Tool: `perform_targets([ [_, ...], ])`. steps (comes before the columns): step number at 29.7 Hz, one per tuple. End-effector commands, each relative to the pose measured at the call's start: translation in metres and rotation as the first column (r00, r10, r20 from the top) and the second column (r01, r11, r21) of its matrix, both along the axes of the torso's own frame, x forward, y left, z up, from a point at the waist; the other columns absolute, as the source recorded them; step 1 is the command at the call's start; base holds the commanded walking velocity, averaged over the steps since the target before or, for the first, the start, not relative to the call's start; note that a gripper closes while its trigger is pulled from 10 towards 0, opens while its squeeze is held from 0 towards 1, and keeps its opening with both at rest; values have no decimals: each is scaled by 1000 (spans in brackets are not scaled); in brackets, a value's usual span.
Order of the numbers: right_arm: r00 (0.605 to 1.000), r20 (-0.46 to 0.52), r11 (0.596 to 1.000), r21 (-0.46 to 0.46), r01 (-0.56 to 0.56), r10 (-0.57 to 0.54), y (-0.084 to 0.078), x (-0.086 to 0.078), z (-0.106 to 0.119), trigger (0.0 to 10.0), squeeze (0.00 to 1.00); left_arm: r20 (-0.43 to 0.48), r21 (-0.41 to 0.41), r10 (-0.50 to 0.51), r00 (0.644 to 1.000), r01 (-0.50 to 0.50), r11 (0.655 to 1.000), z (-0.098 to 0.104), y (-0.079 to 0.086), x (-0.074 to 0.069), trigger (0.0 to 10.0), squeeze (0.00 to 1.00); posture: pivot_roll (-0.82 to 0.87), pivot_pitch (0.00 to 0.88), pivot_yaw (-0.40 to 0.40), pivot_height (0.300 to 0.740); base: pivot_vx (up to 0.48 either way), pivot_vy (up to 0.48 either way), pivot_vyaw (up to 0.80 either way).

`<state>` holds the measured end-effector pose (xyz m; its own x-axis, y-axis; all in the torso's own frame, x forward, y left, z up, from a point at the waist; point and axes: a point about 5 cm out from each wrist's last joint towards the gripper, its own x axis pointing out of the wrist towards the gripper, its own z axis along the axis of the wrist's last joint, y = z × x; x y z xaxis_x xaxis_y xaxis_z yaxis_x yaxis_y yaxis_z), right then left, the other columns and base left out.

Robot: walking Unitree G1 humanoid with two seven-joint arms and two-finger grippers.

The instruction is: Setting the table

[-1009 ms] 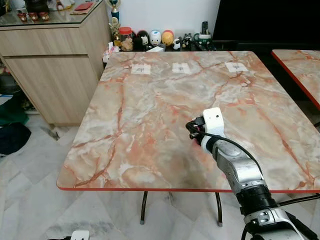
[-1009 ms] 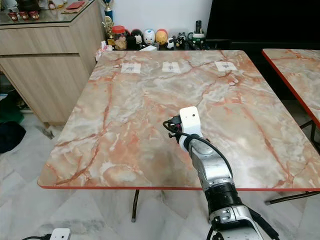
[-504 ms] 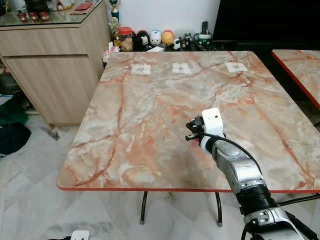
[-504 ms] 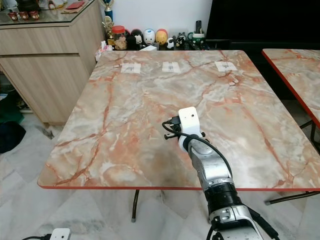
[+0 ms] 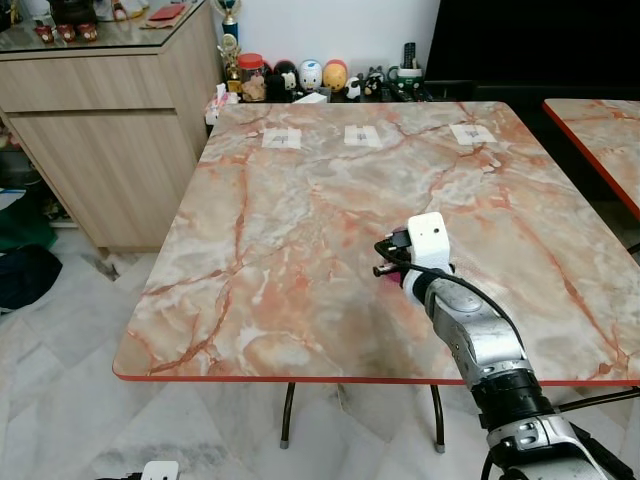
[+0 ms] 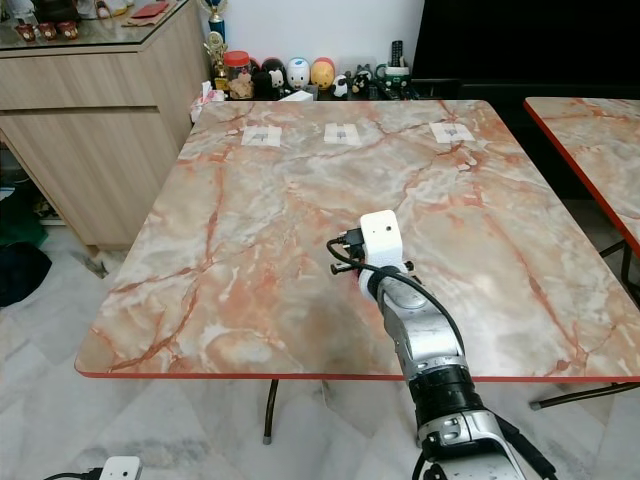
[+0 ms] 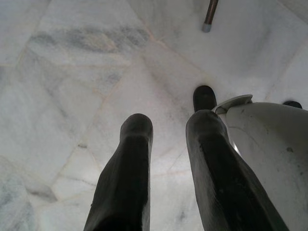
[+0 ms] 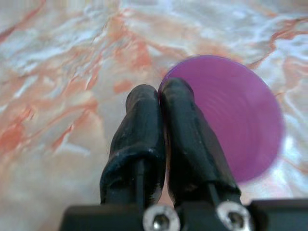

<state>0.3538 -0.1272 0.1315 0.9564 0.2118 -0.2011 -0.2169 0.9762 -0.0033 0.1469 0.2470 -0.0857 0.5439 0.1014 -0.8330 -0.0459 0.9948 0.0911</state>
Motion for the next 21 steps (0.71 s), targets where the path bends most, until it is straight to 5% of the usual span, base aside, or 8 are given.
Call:
perform_targets([
  [1,988,110,993,50,104,-109,-13,-6,8,0,0,-17,-6,21,1000,-22,1000,-2,1,-5,10000,0,-40,40,10,740,0,0,0],
  [3,981,137,989,69,129,-137,-17,-11,8,0,0,-18,-6,21,1000,-21,1000,-2,1,-6,10000,0,-40,39,10,740,0,0,0],
  [4,975,132,982,89,166,-177,-20,-20,2,9216,0,-20,-6,19,1000,-19,1000,-2,1,-6,10000,0,-47,41,10,740,0,0,0],
  [5,975,126,981,88,171,-182,-21,-23,-1,10000,0,-22,-6,17,1000,-17,1000,-2,1,-6,10000,0,-51,43,10,740,0,0,0],
  [10,965,142,972,120,203,-220,-23,-34,-7,10000,0,-23,-7,13,1000,-13,1000,-3,0,-6,10000,0,-54,45,8,740,0,0,0],
  [21,889,301,935,192,299,-346,-38,-36,19,10000,0,-8,6,-2,1000,2,1000,-2,-1,-5,10000,0,-58,42,2,740,0,0,0],
])
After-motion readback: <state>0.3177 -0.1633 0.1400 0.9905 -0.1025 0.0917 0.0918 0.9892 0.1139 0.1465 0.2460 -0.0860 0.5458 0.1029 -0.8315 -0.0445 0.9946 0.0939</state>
